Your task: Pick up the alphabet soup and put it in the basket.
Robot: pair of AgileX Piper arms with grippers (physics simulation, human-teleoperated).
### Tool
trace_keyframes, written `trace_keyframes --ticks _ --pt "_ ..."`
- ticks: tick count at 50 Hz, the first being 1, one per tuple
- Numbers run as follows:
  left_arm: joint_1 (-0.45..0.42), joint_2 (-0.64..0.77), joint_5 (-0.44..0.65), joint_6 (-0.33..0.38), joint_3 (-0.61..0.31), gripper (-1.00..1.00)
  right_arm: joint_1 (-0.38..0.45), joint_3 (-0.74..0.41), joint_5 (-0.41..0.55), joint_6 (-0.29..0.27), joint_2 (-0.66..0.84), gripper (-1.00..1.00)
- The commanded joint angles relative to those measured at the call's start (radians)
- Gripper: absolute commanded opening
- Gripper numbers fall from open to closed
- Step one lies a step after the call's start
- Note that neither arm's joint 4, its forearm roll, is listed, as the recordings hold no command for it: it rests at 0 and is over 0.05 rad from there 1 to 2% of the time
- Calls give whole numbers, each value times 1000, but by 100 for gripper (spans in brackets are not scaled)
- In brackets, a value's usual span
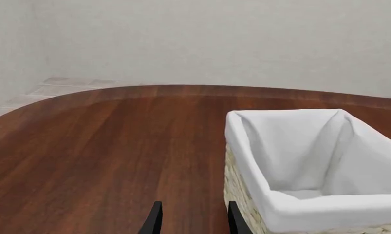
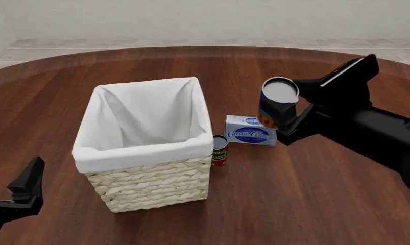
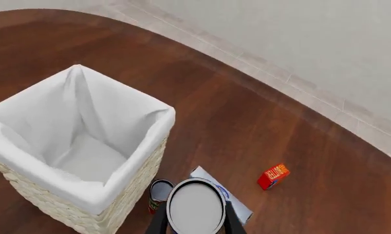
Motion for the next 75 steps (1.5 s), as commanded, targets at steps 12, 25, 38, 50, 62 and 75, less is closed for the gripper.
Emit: trace_keyframes --ticks 12,25,38,50,62,75 --pt "6 67 -63 1 0 100 27 -220 69 -22 98 -100" --pt "13 53 -52 5 0 100 103 -387 87 4 250 -100" --pt "20 36 -33 3 0 100 159 -549 128 11 373 -100" --pt "21 60 -58 3 0 100 194 -627 137 38 447 -100" --pt "21 57 -57 1 0 100 217 -639 115 65 498 -100" --pt "19 104 -99 4 0 100 261 -648 104 101 534 -100"
